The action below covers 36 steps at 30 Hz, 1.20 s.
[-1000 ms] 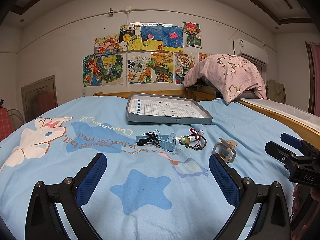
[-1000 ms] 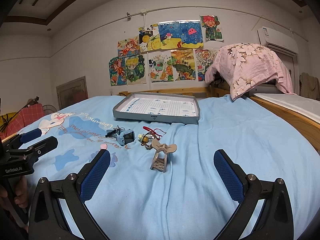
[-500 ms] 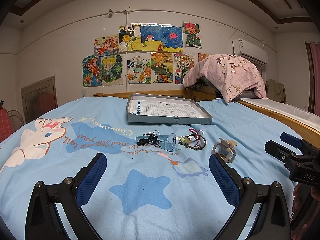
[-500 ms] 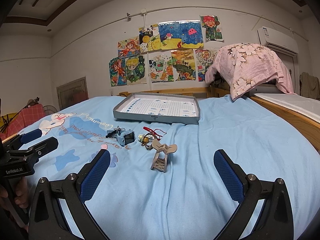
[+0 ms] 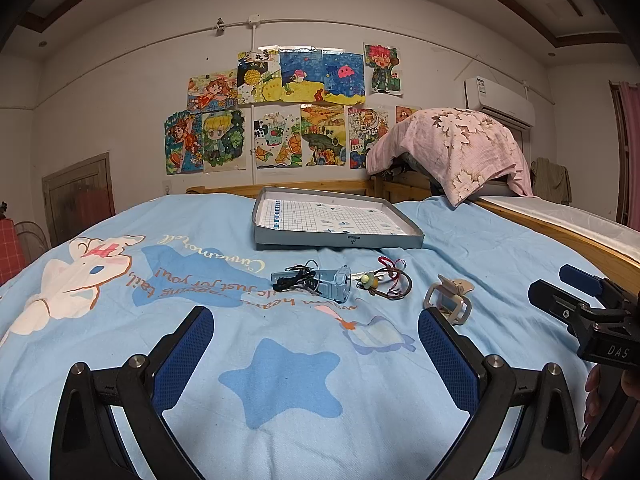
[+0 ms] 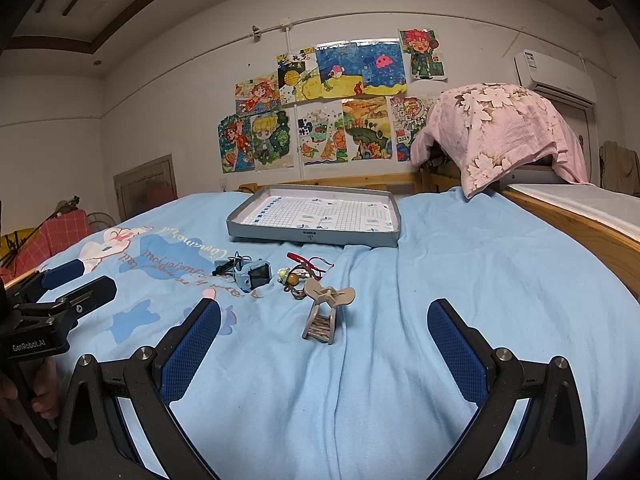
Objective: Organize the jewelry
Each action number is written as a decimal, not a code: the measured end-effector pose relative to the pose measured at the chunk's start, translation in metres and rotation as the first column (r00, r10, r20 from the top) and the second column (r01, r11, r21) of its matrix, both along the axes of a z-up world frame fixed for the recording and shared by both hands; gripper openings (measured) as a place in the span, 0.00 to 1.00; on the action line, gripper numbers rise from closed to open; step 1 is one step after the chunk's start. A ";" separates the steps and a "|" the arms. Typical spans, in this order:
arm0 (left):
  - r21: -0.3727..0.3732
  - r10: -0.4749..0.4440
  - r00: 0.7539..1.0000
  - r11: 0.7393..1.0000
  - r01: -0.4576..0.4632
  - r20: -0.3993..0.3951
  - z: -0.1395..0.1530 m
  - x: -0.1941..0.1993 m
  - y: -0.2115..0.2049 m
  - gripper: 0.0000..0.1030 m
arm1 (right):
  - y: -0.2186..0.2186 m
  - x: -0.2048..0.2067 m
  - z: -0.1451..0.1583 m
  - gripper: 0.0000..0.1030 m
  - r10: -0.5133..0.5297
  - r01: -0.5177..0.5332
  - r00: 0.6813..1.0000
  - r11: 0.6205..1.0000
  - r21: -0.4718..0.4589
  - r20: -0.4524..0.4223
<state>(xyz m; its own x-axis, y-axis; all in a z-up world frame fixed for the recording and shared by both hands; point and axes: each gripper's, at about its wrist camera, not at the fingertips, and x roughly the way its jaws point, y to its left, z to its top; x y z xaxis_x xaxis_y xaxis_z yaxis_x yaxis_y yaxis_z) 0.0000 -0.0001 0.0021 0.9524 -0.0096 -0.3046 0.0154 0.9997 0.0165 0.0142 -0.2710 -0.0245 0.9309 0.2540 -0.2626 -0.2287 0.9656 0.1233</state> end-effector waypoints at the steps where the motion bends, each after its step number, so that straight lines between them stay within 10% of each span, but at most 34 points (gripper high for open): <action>1: 0.000 0.000 1.000 1.000 0.000 0.000 0.000 0.000 0.000 1.00 | 0.000 0.000 0.000 0.99 -0.001 0.001 1.000 1.000 0.000 0.000; 36: -0.008 0.018 1.000 1.000 -0.018 0.023 0.035 0.024 -0.003 1.00 | 0.002 0.032 0.022 0.99 0.027 -0.027 1.000 0.997 0.071 0.000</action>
<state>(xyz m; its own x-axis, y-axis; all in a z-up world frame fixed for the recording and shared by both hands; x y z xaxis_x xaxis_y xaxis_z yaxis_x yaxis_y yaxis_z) 0.0244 -0.0034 0.0372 0.9591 0.0052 -0.2829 -0.0027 1.0000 0.0090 0.0466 -0.2693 -0.0026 0.9232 0.2972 -0.2437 -0.2547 0.9479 0.1912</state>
